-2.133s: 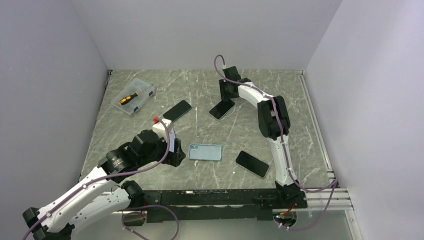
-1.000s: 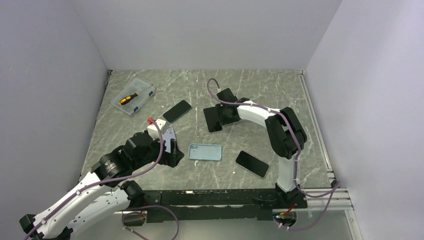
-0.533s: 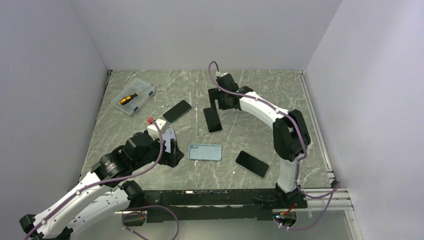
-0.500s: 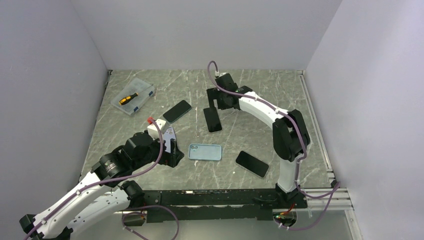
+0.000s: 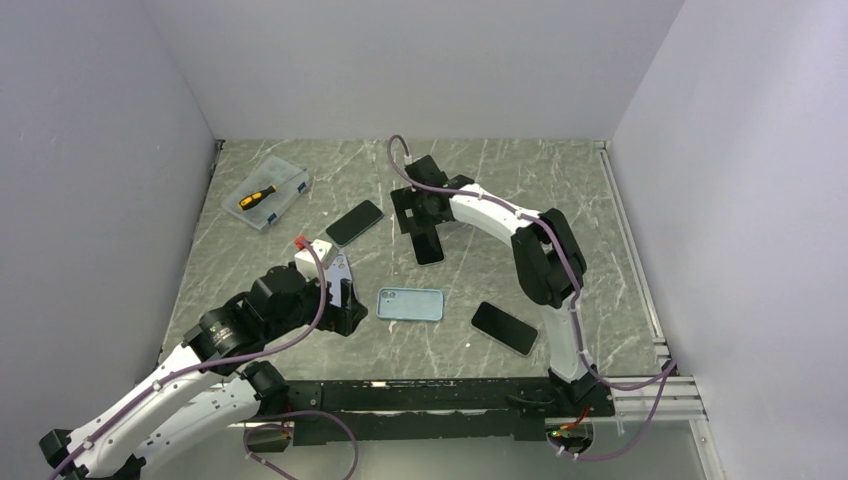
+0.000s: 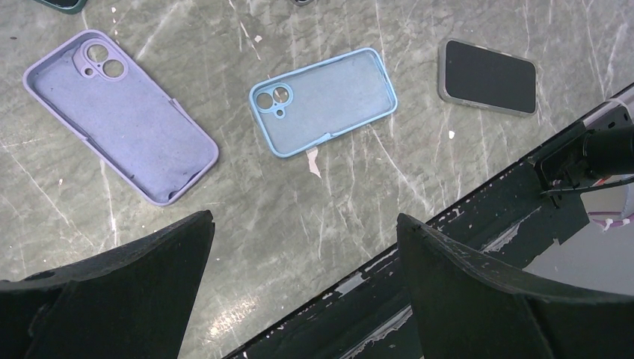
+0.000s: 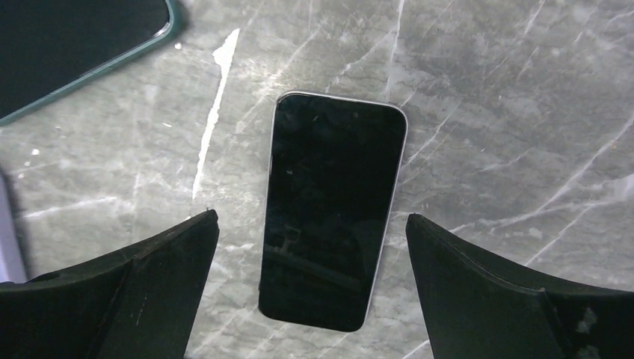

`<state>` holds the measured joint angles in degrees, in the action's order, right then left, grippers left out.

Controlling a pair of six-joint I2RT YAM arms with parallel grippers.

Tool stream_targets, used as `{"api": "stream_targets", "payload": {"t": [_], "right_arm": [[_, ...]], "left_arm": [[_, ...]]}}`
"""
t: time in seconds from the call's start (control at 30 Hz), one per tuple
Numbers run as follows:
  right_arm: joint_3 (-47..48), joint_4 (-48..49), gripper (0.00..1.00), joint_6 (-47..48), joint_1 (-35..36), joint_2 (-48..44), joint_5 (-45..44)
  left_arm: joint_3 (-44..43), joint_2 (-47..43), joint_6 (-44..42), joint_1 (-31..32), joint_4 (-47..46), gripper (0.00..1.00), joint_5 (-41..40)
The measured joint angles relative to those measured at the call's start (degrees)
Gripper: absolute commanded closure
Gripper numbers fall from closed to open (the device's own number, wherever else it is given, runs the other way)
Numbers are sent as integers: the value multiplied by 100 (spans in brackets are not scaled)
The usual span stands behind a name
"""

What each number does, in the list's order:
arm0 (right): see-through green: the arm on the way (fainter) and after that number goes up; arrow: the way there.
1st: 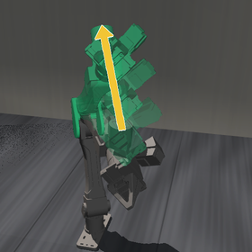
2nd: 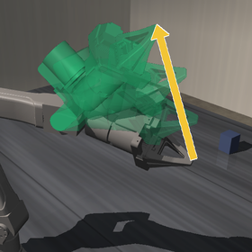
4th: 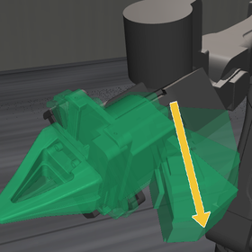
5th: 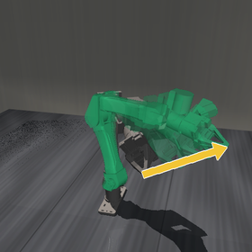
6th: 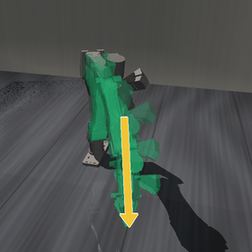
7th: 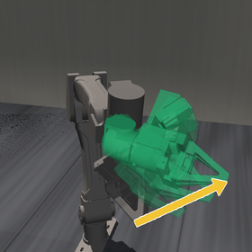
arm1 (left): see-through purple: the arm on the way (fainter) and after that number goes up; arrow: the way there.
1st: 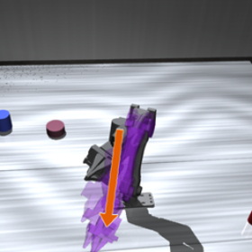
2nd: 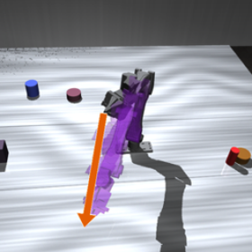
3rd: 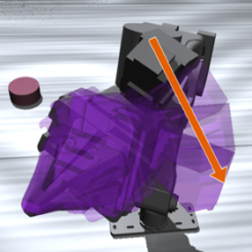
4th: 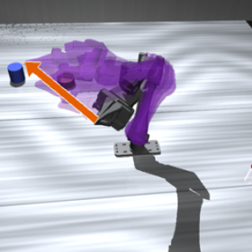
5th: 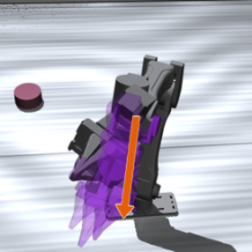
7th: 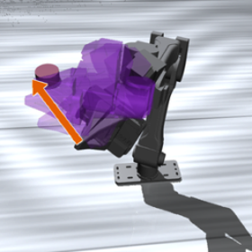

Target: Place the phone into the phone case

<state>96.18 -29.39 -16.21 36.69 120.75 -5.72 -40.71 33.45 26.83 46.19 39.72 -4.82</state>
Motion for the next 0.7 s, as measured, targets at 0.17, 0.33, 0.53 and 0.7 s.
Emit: {"api": "stream_targets", "payload": {"t": [0.17,0.33,0.53,0.7], "right_arm": [[42,-85,0,13,0,205,-2],[96,-98,0,13,2,348,-22],[96,-101,0,13,11,437,-50],[101,-101,0,13,15,474,-127]], "left_arm": [[0,0,0,0,0,1,0],[0,2,0,0,0,1,2],[0,0,0,0,0,1,2],[0,0,0,0,0,1,2]]}}
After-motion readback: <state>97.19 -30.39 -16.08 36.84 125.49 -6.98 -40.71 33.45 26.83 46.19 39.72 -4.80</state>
